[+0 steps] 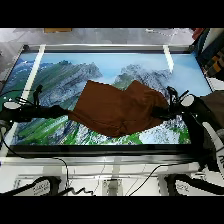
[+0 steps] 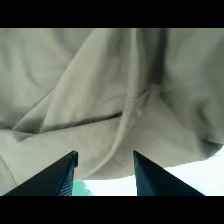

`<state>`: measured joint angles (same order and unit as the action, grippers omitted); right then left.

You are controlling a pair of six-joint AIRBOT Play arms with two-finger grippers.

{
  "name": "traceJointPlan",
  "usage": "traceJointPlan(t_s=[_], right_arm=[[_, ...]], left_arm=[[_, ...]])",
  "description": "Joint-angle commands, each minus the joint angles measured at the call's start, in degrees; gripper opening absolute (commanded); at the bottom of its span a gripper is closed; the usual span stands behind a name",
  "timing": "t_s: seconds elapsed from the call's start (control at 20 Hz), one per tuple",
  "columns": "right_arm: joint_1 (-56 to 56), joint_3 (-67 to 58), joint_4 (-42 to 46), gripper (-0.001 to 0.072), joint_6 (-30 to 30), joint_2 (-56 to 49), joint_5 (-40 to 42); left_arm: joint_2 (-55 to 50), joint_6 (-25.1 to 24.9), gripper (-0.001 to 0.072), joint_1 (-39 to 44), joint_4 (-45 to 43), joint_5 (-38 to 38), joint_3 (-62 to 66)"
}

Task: Fold the clothes and pants, and hang the long-sleeved shirts on hangers.

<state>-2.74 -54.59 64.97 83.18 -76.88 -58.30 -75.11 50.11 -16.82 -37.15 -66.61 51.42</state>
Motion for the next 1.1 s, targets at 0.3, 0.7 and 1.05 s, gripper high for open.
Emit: traceJointPlan(t_s=[0.3,0.7,1.05], right_arm=[[2.08,-0.9,1.64,0.0011,3.13,-4.24,11.47],[2.01,-11.63,10.82,0.001,3.04,2.19,-3.04],[4.83,-8.85,8.74,0.0358,6.91,-3.98,-6.6]], left_arm=[[0.0,0.0,0.0009,0.04,-0.94,0.0,0.02],[4.26,0.04,0.0008,-0.04,-0.79,-0.42,4.81],[4.57,0.0,0.0009,-0.04,-0.94,-0.39,4.7]])
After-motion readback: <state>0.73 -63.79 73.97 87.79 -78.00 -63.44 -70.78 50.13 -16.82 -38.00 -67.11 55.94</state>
